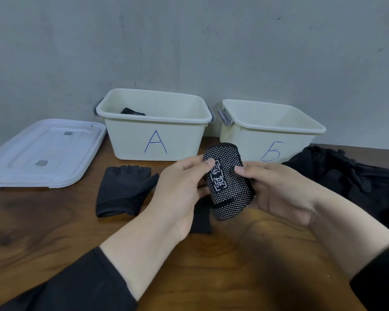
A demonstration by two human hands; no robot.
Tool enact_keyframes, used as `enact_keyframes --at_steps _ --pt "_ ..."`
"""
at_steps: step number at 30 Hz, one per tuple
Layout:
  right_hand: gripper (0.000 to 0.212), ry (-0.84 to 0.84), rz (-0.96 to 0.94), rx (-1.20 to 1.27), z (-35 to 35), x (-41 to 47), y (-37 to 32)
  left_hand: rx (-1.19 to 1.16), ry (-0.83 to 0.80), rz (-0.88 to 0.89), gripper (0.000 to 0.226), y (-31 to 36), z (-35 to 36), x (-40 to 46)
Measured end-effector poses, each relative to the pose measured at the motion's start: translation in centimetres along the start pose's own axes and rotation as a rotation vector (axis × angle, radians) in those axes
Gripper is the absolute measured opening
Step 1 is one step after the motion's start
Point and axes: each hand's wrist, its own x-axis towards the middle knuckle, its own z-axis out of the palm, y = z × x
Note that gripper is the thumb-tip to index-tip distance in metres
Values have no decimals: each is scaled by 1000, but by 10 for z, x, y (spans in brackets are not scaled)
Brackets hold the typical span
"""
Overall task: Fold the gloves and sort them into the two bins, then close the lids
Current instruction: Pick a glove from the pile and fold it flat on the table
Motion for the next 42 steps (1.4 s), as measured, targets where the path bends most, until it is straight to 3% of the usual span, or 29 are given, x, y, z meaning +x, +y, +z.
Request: enact_keyframes --at_steps 5,7,10,14,17,21,25,29,35,38,42 --pt "21 13 -37 -2 3 9 -4 160 11 61 18 13 -10 5" --pt "28 7 -50 7 3 13 -9 243 32 103 20 20 -15 9" --pt "39 10 -80 17 2 20 -27 410 180 295 17 38 -36 23" --pt "39 40 -135 13 4 37 -69 743 258 586 14 68 -75 45" --pt "34 94 -167 0 11 57 -104 1007 350 766 15 84 -106 63" --pt "26 149 -168 20 26 102 -143 1191 420 915 18 97 -133 91" --pt "39 191 -130 1 38 160 -163 1257 368 919 26 102 -146 112" --pt "36 244 -9 -91 49 217 -156 1313 346 905 40 105 -154 128" --pt "18 237 168 -192 63 275 -125 1301 357 974 32 103 -153 132" --pt "31 205 246 -510 65 294 -115 1296 338 999 30 101 -155 134" --pt "40 297 70 -980 68 299 -121 1297 343 1021 31 100 -157 135"
